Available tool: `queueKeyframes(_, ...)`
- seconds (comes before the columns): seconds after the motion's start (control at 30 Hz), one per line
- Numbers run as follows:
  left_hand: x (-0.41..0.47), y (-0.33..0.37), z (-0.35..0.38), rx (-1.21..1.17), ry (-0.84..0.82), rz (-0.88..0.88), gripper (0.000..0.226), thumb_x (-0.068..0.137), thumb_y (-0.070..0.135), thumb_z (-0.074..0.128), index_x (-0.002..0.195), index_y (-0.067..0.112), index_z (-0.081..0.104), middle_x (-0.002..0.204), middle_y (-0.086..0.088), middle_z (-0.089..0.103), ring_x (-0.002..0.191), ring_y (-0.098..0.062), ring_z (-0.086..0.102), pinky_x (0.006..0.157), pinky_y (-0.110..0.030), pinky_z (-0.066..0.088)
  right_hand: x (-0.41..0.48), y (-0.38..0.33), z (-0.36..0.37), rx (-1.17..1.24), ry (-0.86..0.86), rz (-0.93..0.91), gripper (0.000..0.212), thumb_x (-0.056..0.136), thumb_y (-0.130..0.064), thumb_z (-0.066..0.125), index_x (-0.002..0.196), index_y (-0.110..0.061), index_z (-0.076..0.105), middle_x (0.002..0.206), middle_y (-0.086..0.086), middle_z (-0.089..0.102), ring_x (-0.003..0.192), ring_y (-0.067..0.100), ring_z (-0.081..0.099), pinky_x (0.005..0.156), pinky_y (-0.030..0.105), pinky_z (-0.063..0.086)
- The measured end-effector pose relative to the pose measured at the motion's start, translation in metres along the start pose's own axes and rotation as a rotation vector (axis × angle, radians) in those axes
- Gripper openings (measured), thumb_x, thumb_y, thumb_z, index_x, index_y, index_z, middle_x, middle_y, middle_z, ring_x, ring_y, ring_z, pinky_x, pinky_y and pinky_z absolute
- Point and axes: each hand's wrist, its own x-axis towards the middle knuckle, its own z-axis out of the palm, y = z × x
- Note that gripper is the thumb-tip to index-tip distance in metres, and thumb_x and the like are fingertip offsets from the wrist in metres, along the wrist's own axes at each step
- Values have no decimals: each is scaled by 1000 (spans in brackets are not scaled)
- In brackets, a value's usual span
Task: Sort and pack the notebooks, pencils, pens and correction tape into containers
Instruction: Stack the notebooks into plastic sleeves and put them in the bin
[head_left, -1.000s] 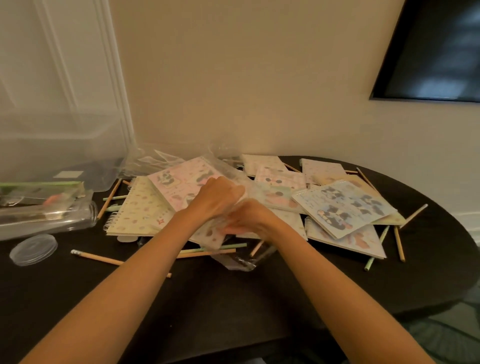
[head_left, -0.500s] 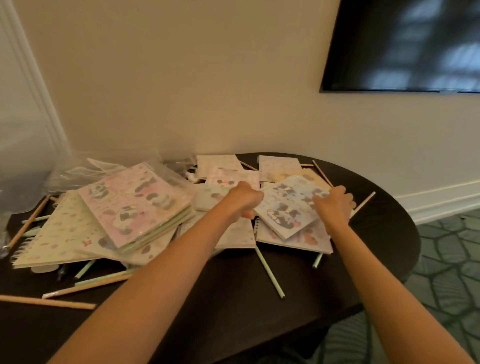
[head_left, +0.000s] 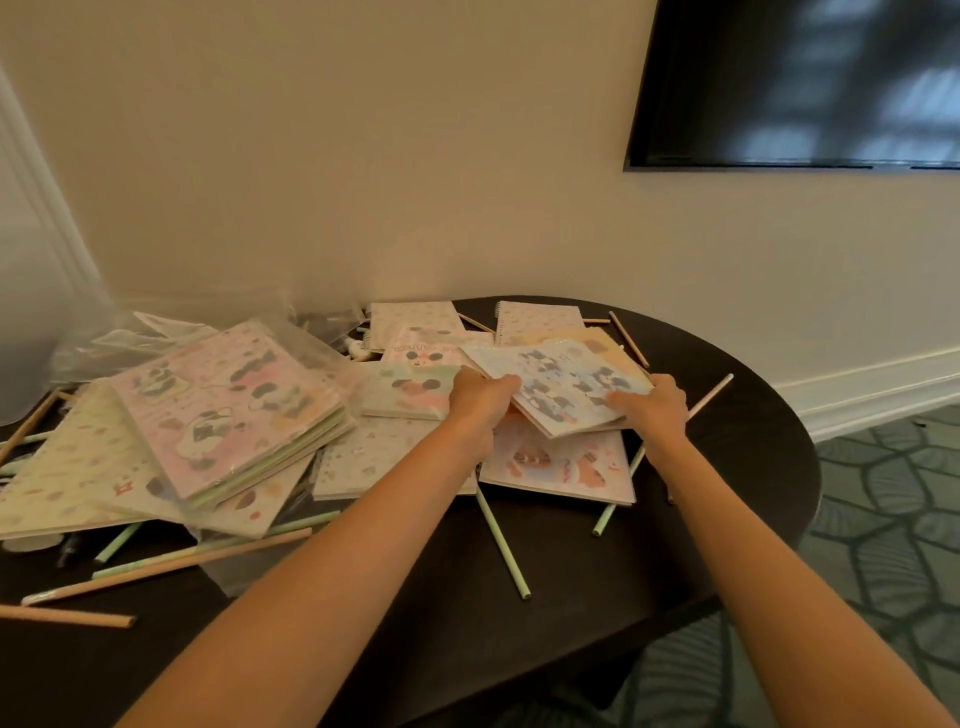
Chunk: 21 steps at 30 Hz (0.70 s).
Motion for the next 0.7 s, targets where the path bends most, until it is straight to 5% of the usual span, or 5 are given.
queueKeyframes(0.17,-14,13,2,-84,-66,102,23,93,-4,39,108,11,48,87,-5,63,68,-17,63,49,-27,56,-6,-3,-5,159,-28,16,66,78,-21,73,135,-13,39,130,7,46,113,22,52,81,32,49)
queueKeyframes(0.37,-27,42,-50,-54,-36,227,23,93,-2,42,109,14,51,93,-3,64,72,-17,63,66,-34,54,-33,-47,-18,526,-215,110,32,84,-16,68,112,-5,59,107,8,60,93,20,60,76,32,53)
queueKeyframes(0.53,-33,54,-112,-103,65,244,17,95,6,47,108,8,57,80,-1,64,56,-10,62,51,-21,51,-71,-76,-10,589,-579,81,20,90,-18,58,106,-7,61,94,10,67,69,18,65,56,28,55)
queueKeyframes(0.7,-40,51,-168,20,57,224,22,98,19,43,89,10,61,72,-2,67,53,-13,62,45,-22,49,-109,-94,17,714,-676,-1,15,93,-5,49,105,-2,58,84,9,70,59,15,68,49,23,55)
